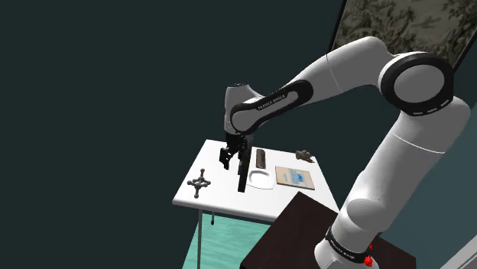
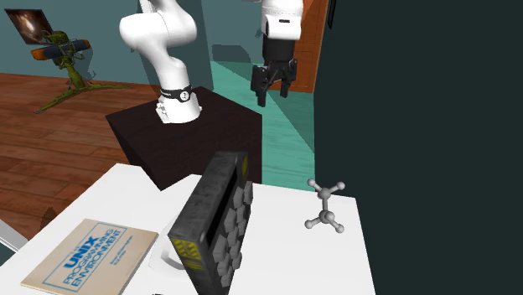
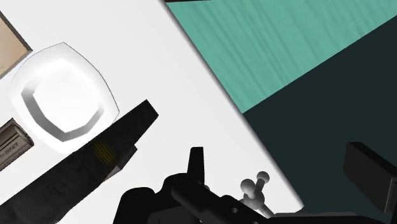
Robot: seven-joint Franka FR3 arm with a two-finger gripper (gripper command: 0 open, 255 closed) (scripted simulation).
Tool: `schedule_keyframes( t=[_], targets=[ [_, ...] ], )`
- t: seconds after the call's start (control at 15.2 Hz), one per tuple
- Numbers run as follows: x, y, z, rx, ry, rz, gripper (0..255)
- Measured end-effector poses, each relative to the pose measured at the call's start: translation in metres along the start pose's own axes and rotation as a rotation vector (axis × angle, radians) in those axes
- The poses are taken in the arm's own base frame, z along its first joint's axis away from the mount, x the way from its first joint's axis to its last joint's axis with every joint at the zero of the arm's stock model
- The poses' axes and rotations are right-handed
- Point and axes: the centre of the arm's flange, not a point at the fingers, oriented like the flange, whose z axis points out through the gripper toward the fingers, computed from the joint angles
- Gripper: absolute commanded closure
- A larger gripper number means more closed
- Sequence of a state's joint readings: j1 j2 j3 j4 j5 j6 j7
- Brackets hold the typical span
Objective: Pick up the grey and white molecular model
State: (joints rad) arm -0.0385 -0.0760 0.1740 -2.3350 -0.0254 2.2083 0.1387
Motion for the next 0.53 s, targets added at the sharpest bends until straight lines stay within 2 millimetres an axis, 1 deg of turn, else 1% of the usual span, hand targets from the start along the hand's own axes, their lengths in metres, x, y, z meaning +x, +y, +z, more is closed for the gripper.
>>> schedule_keyframes(
  t=[0.2,0.26,0.46,0.53],
  targets=[
    [0.030,-0.001,0.025,-0.003,-0.003,0.020,0],
    [0.038,-0.003,0.039,-0.005,-0.005,0.026,0],
    [0.065,-0.014,0.066,-0.007,-0.007,0.045,0],
    [0.075,-0.014,0.074,-0.008,-0.007,0.051,0]
  ],
)
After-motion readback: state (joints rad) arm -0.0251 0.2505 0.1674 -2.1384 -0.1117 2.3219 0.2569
